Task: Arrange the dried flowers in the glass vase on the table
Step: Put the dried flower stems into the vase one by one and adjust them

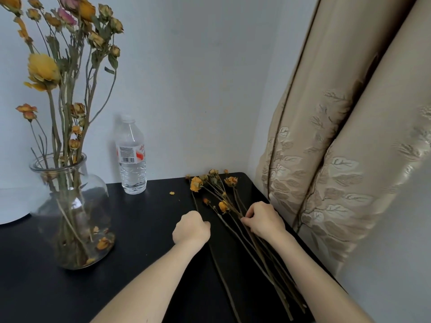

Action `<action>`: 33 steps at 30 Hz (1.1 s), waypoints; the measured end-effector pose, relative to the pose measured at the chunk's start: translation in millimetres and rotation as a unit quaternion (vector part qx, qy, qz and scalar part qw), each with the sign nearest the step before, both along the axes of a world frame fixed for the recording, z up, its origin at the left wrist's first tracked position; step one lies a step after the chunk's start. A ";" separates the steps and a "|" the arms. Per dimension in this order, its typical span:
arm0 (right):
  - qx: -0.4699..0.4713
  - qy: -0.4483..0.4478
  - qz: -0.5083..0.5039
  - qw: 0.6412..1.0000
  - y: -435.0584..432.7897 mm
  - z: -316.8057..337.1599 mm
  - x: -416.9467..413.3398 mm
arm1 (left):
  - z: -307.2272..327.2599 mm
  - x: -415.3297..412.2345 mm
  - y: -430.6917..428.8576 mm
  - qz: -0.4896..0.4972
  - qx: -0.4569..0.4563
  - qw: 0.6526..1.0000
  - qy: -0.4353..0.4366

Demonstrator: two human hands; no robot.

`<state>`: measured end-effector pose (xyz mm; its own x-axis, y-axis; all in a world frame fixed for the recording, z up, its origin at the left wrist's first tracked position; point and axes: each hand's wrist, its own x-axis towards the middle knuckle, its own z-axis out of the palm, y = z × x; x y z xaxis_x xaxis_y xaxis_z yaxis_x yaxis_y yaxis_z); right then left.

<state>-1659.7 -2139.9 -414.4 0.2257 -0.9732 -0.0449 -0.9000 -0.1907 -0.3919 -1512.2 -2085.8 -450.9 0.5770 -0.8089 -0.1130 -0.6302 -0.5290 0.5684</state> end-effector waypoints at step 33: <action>0.005 -0.105 0.001 0.994 -12.4 6.5 11.1 | 6.0 39.5 40.1 0.012 -0.058 0.978 0.203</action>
<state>-1648.7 -2152.3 -407.9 0.2330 -0.9725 -0.0065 -0.7976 -0.1872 -0.5734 -1472.7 -2045.8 -444.9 0.5235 -0.8160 -0.2453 -0.3289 -0.4591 0.8253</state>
